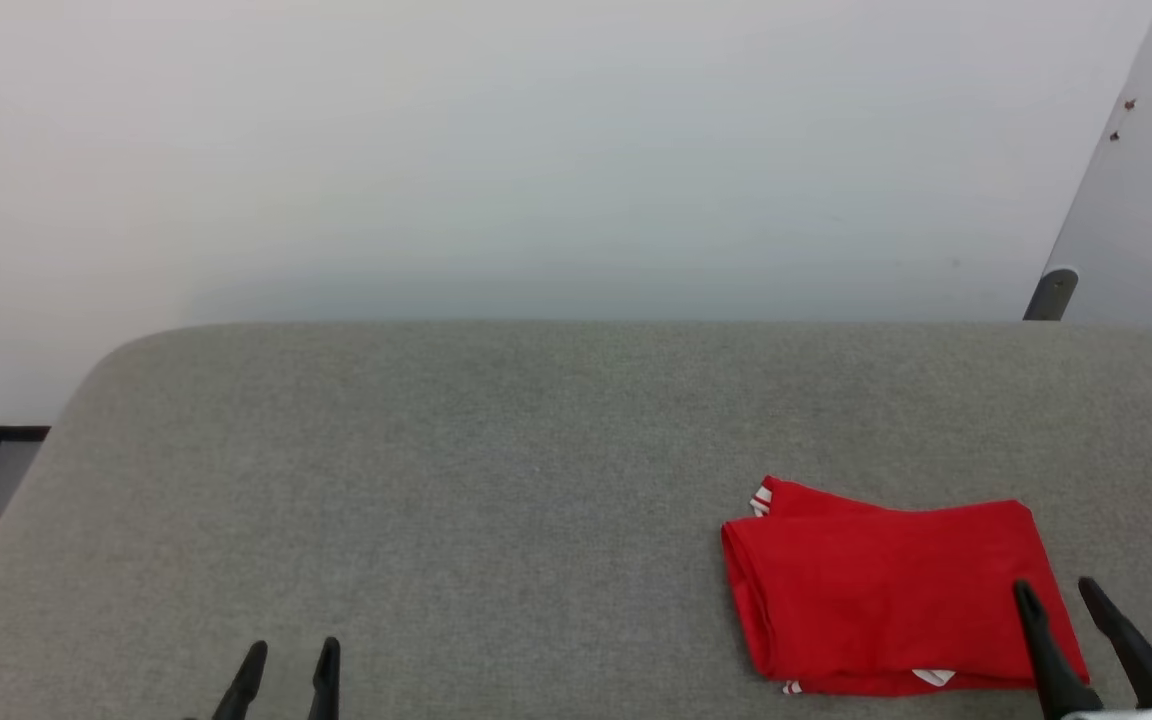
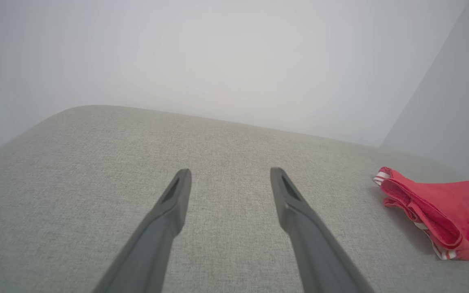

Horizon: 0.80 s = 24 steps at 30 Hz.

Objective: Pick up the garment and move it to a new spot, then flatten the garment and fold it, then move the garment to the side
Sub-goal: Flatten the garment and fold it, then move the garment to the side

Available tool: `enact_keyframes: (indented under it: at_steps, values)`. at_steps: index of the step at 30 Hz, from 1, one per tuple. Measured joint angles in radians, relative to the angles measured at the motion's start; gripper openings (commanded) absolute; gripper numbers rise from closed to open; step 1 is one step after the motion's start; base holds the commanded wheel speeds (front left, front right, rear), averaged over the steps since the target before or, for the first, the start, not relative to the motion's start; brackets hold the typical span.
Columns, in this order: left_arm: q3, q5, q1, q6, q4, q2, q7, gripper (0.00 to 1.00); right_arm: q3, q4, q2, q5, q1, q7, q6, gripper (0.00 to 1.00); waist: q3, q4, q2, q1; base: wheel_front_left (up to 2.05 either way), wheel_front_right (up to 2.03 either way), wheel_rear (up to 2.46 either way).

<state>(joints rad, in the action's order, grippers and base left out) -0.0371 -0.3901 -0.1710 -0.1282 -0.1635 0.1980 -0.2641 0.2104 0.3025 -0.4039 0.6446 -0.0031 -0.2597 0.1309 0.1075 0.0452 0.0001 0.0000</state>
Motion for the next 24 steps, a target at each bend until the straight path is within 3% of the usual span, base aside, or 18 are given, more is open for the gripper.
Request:
enact_keyframes:
  at_steps: [13, 24]
  values:
    - [-0.006, -0.005, -0.061, 0.000, 0.034, 0.017, 0.000, 1.00, -0.163, -0.174, 0.090, -0.067, 0.197, 0.022, 0.000, 1.00, 0.013, 0.000, 0.0000, 0.0000, 0.00, 0.00, 0.00]
    - [-0.001, -0.007, -0.080, 0.000, 0.052, 0.017, 0.000, 1.00, -0.214, -0.254, 0.132, -0.103, 0.234, 0.073, 0.000, 1.00, 0.008, 0.004, -0.0001, 0.0000, 0.00, 0.00, 0.00]
